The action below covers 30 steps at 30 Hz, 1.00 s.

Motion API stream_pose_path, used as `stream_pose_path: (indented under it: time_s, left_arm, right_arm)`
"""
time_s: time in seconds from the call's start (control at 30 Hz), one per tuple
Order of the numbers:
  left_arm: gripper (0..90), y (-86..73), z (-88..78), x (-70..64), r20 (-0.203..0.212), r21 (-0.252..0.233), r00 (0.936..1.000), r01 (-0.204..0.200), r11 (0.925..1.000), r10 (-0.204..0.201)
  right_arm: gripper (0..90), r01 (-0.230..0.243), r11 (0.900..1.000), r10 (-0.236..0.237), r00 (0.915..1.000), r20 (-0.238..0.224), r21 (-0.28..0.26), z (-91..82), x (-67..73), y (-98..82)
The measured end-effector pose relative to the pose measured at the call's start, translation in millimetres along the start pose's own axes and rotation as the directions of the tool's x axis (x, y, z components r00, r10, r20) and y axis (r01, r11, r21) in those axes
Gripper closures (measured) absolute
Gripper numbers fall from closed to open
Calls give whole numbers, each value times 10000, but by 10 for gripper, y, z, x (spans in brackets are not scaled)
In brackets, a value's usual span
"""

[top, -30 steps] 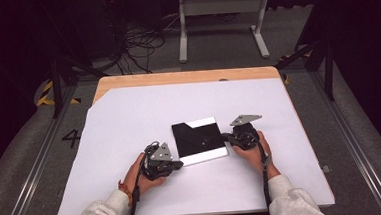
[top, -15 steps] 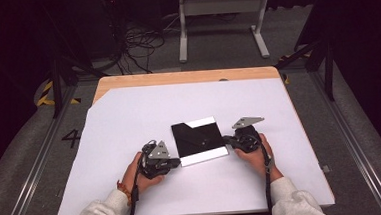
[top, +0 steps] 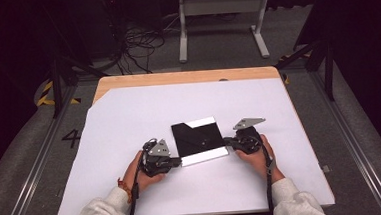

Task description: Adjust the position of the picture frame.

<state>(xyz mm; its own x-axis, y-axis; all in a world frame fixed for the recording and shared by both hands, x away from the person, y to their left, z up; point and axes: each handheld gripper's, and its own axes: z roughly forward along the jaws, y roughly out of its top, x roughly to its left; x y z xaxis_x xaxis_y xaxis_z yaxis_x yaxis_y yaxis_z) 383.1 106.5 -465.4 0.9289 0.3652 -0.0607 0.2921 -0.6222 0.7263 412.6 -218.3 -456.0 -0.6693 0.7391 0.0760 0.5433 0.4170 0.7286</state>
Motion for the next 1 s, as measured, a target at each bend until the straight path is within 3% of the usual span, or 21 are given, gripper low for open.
stream_pose_path:
  time_s: [0.5, 0.63, 0.87, 0.93, 1.0]
  left_arm:
    - [897, 72, 97, -127, 508, -83, 9986, -142, 9999, 146]
    - [898, 113, 141, -160, 448, -87, 9987, -252, 9996, 256]
    - [897, 180, 214, -197, 462, -125, 9985, -297, 9995, 303]
    - [873, 179, 203, -197, 457, -69, 9983, -373, 9993, 375]
    - [873, 171, 150, -172, 396, -180, 9982, -449, 9988, 456]
  right_arm:
    - [900, 238, 9996, -244, 9985, 492, 120, 95, -101, 131]
    - [900, 121, 9999, -126, 9981, 610, 88, 118, -146, 159]
    - [900, 44, 10000, -48, 9921, 1251, 33, 144, -173, 187]
    - [867, -3, 10000, 7, 9902, 1396, -28, 114, -160, 166]
    - [896, -11, 9994, 59, 9909, 1345, -356, 40, -145, 142]
